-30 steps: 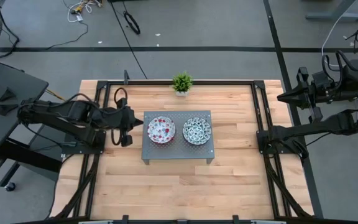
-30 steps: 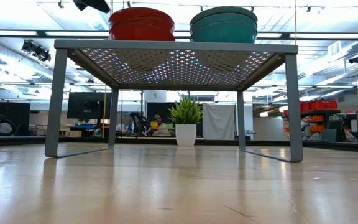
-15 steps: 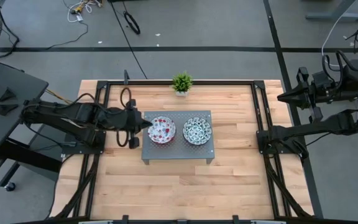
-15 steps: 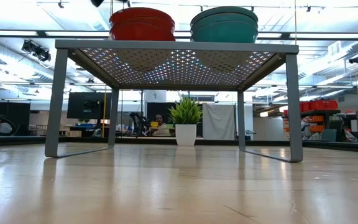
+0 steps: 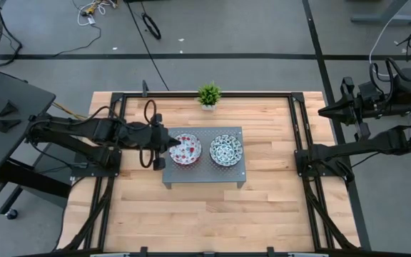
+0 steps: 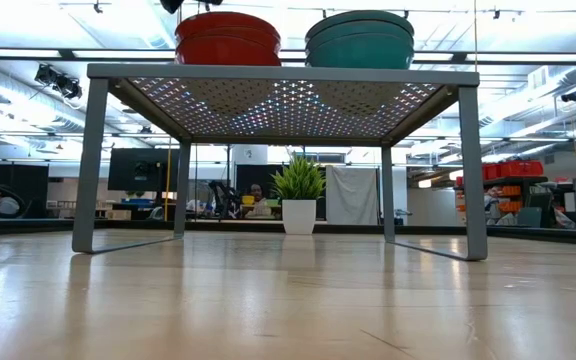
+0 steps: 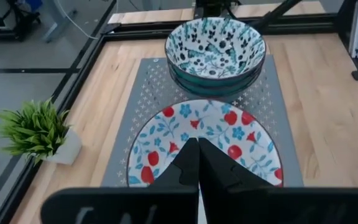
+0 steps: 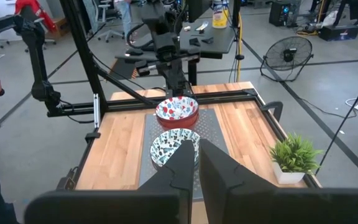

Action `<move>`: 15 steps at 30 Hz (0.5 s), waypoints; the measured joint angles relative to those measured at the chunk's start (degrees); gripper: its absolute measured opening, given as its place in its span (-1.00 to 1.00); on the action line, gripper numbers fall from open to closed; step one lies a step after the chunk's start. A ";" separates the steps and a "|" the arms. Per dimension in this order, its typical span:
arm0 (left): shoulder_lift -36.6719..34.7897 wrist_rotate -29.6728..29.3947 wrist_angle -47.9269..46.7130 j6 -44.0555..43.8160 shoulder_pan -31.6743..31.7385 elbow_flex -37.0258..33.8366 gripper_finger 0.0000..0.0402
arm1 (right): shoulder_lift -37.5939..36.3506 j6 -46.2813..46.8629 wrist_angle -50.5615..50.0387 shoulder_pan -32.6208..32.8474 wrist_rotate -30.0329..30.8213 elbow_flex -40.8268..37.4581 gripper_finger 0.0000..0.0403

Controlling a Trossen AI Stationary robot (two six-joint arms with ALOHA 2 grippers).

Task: Pick & Place Mini bowls
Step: Stack the red patterned bowl on the other red patterned bowls on the shelf

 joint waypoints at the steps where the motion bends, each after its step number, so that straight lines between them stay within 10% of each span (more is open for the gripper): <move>1: -0.02 -0.05 -0.04 0.26 0.00 0.00 -1.00 | 0.02 0.00 0.00 0.02 0.00 0.02 -0.85; 15: -0.02 3.06 -13.26 -0.20 0.00 0.00 -1.00 | 0.02 0.00 -0.01 0.01 0.00 0.00 -0.85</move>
